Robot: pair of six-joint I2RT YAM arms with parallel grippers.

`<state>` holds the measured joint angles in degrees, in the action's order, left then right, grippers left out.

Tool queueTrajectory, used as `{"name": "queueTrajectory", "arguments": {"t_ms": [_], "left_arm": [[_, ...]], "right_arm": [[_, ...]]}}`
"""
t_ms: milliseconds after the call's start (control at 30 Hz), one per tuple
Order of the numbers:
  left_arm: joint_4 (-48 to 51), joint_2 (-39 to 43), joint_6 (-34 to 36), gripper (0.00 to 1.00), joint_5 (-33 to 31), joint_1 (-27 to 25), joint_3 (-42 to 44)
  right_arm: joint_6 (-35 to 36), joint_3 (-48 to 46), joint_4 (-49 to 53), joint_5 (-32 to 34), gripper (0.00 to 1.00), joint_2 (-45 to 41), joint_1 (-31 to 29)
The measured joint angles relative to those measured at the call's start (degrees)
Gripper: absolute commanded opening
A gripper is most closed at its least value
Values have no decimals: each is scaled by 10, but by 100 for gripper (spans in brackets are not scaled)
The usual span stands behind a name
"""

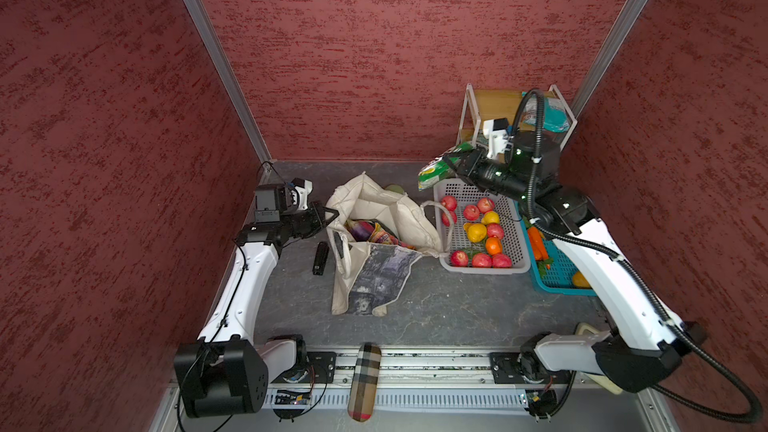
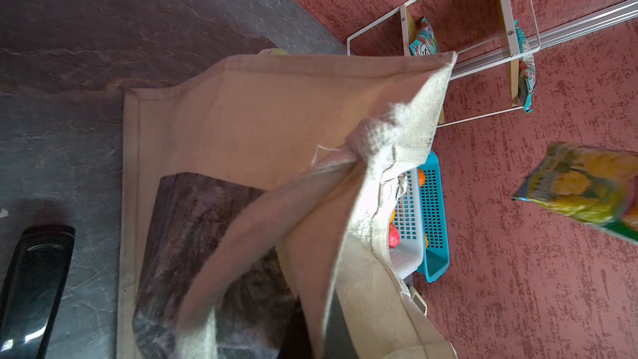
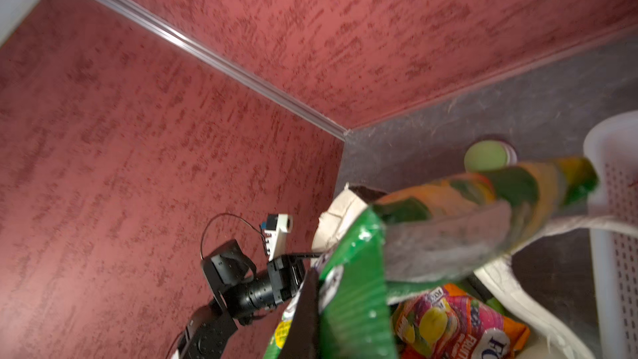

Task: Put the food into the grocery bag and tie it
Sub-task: 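Lift the green candy bag and carry it into the tote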

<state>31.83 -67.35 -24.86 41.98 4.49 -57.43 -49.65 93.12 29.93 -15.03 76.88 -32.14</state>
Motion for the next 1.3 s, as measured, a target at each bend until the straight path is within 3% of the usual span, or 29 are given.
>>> {"name": "queueTrajectory", "arguments": {"t_ms": [333,767,933,1000,1033,1100,1267,1300], "left_arm": [[0,-1,0,0,0,0,0],[-2,-1,0,0,0,0,0],[-1,0,0,0,0,0,0],[-2,0,0,0,0,0,0],[-2,0,0,0,0,0,0],[-2,0,0,0,-1,0,0],[-2,0,0,0,-1,0,0],[-2,0,0,0,-1,0,0]], "right_arm": [[21,7,-42,28,0,102,-147],[-1,-6,-111,49,0,205,-171],[5,2,-93,66,2,258,-183],[10,13,-78,76,17,273,-185],[12,22,-68,81,31,279,-186],[28,44,-50,89,47,287,-188],[80,85,-24,134,98,280,-214],[90,87,-21,147,99,274,-222]]}}
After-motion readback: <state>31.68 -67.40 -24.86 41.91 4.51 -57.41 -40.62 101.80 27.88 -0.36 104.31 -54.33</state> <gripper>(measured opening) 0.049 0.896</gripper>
